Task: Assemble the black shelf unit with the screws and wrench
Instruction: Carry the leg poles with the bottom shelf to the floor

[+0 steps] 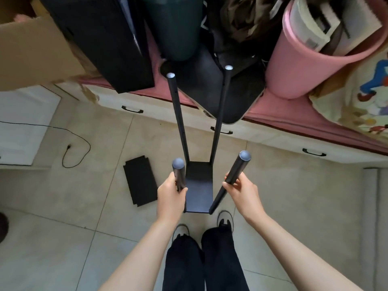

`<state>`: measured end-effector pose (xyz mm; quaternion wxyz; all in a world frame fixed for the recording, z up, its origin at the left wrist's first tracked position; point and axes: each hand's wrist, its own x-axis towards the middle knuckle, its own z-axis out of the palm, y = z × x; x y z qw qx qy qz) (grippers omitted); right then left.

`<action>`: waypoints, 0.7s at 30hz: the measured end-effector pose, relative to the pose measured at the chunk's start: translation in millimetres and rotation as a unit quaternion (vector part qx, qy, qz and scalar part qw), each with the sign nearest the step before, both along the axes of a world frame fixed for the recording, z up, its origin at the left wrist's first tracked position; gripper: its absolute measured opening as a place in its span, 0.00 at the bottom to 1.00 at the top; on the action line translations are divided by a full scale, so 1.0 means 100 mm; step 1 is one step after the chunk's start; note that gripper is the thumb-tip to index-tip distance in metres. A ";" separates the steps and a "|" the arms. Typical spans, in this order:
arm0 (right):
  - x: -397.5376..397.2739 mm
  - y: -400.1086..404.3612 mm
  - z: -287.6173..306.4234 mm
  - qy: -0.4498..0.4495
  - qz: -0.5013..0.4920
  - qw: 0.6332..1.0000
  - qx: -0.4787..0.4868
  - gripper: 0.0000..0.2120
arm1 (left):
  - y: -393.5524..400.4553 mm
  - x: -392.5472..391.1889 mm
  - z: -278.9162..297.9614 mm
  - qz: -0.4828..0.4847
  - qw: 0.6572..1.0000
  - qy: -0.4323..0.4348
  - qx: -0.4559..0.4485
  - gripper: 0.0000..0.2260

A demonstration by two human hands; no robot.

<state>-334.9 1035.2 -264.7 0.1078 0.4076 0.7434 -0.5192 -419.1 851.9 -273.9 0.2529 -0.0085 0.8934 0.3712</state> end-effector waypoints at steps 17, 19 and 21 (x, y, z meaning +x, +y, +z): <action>0.20 -0.47 -0.72 -0.016 -0.090 0.995 0.047 0.09 | -0.36 0.30 -0.83 -0.069 0.997 0.015 0.013 0.06; 0.23 -0.46 -0.75 -0.009 -0.093 0.994 0.052 0.11 | -0.33 0.32 -0.86 -0.052 0.998 0.011 0.023 0.05; 0.27 -0.43 -0.77 -0.005 -0.086 0.994 0.065 0.11 | -0.29 0.35 -0.89 -0.045 0.998 0.003 0.037 0.05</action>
